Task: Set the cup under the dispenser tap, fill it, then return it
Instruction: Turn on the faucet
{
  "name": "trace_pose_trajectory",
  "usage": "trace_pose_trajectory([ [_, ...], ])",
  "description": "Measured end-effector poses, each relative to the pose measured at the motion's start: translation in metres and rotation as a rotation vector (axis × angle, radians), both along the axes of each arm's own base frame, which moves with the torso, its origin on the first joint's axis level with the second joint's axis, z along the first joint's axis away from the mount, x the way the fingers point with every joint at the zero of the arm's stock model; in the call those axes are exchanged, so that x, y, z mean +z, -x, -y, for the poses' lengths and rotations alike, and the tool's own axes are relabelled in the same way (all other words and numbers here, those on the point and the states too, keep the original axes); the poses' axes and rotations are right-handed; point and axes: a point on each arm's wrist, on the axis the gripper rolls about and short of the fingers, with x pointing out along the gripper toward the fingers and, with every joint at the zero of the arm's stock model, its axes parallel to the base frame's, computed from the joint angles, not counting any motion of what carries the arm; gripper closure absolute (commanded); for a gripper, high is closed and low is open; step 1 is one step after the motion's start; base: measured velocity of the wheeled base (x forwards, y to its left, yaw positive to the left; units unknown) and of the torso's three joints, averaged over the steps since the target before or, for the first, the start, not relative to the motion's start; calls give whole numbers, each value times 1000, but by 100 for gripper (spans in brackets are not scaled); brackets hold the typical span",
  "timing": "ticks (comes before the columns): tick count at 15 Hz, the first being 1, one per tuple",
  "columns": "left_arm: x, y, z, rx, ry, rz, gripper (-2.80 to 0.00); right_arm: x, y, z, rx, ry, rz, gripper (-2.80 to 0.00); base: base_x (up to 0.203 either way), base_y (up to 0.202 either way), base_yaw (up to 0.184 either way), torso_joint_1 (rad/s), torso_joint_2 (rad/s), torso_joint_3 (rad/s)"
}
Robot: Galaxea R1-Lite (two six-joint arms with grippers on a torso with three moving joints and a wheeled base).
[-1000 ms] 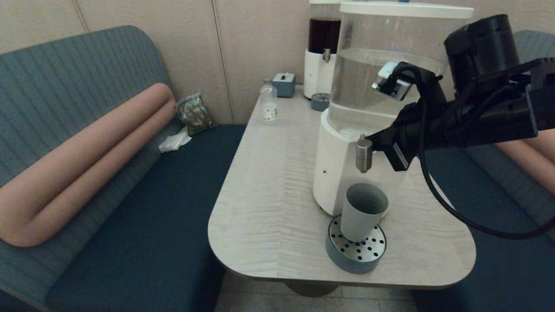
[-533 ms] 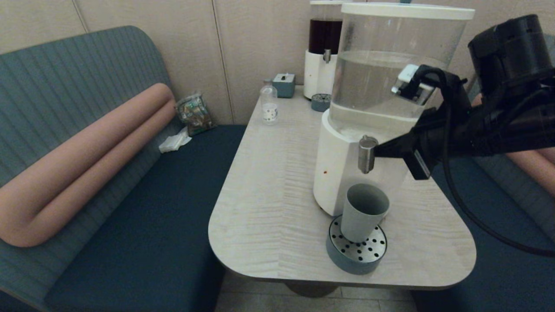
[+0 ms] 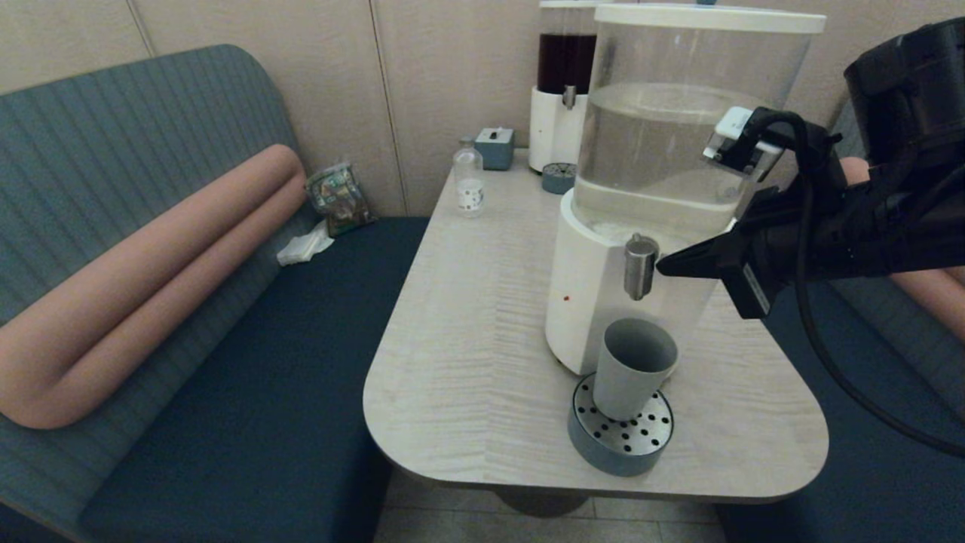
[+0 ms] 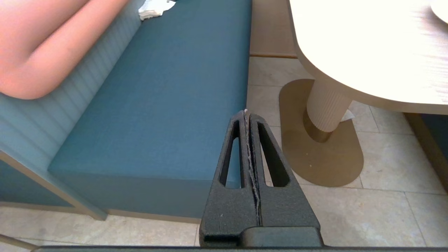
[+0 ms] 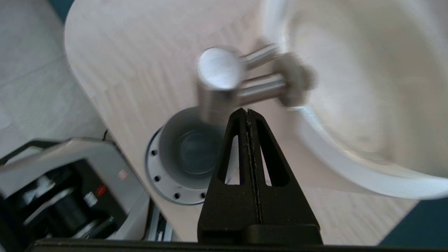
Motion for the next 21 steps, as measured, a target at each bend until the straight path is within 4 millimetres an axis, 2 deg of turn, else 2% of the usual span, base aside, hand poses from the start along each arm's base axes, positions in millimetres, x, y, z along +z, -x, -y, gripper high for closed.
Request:
trace_pose_trajectory([
  [5, 0, 0, 0, 0, 0, 0, 0, 10, -3, 0, -67, -62, 76, 0, 0, 0, 0, 0, 0, 0],
  [21, 0, 0, 0, 0, 0, -1, 0, -2, -10, -15, -8, -59, 50, 0, 0, 0, 0, 0, 0, 0],
])
